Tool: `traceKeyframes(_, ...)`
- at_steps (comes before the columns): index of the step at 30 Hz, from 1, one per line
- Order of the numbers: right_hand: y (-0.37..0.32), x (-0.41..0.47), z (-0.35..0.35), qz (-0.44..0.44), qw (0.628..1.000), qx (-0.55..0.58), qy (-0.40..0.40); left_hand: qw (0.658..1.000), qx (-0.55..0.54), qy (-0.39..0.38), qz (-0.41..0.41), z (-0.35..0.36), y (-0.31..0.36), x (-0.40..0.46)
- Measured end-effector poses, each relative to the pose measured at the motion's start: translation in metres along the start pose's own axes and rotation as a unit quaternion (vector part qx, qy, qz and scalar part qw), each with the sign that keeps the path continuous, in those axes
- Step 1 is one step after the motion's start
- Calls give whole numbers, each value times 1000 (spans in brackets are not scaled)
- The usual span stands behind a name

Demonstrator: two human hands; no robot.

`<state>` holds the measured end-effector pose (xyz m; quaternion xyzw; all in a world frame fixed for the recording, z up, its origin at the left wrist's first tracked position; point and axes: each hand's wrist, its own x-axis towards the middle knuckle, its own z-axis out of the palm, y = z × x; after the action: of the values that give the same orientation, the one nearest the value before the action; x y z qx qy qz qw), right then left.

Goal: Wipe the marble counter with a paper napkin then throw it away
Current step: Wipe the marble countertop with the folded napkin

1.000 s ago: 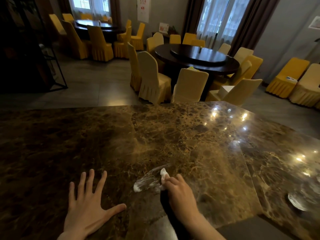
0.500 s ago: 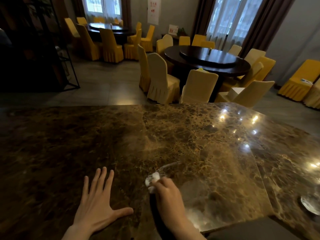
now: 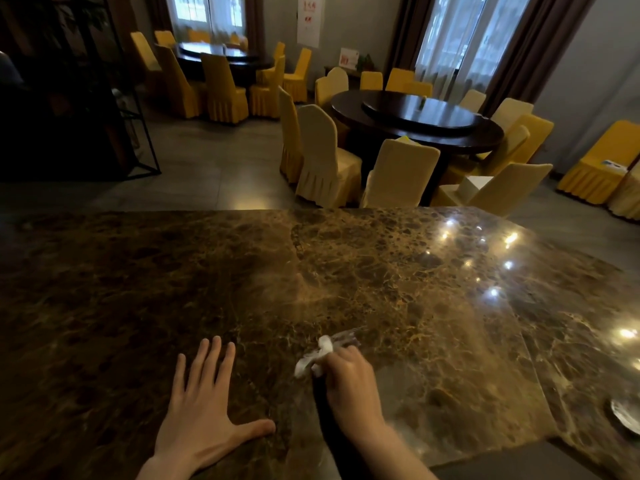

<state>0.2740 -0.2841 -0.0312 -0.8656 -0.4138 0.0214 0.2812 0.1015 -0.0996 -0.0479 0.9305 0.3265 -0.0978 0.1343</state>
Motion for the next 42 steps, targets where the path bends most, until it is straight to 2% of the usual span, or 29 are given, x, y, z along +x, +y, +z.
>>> traceKeyframes(2, 14, 3, -10, -27, 999, 16, -16, 1000, -3, 3, -1, 0, 1, 0)
traceKeyframes(3, 25, 13, -18, -8, 1000, 6, -1, 1000, -1, 3, -3, -1, 1, 0)
traceKeyframes(6, 57, 45, -38, 128, 989, -33, 71, 1000, 8, -11, -5, -3, 2, -1)
traceKeyframes(7, 56, 50, -37, 146, 985, -31, 87, 1000, 7, -14, -6, -4, 3, 0)
traceKeyframes(9, 34, 47, -20, 105, 992, -15, 63, 1000, 6, -20, -5, -4, 3, 1)
traceKeyframes(11, 9, 32, 3, 21, 1000, 9, 3, 1000, 3, -19, -4, -4, 3, 2)
traceKeyframes(14, 15, 32, -1, -33, 999, 3, -24, 1000, 3, -19, -3, -4, 2, 1)
traceKeyframes(18, 44, 55, -24, 125, 990, -9, 62, 1000, 6, -9, -3, -3, 3, 0)
traceKeyframes(19, 37, 56, -22, 134, 988, -12, 74, 1000, 7, -6, -1, -3, 3, 0)
traceKeyframes(22, 7, 41, 1, 42, 999, -1, 6, 1000, 1, -9, 4, -3, 1, 0)
traceKeyframes(24, 9, 33, -4, -28, 999, 3, -38, 1000, 5, -6, 2, -2, 0, 0)
traceKeyframes(25, 18, 38, -12, -36, 998, -10, -41, 1000, 6, -4, -1, -2, 1, 0)
traceKeyframes(29, 46, 62, -30, 106, 992, -6, 65, 1000, 16, -12, -3, -4, 3, 0)
traceKeyframes(30, 39, 61, -27, 113, 991, -6, 68, 1000, 17, -14, -6, -4, 3, 0)
traceKeyframes(34, 32, 45, -18, 29, 999, 3, 23, 1000, 19, -21, -7, -6, 4, 2)
traceKeyframes(38, 85, 61, -52, 171, 977, 6, 126, 999, 22, -23, -4, -6, 3, 1)
traceKeyframes(42, 76, 65, -41, 146, 986, -54, 57, 1000, 13, -10, -6, -3, 2, 3)
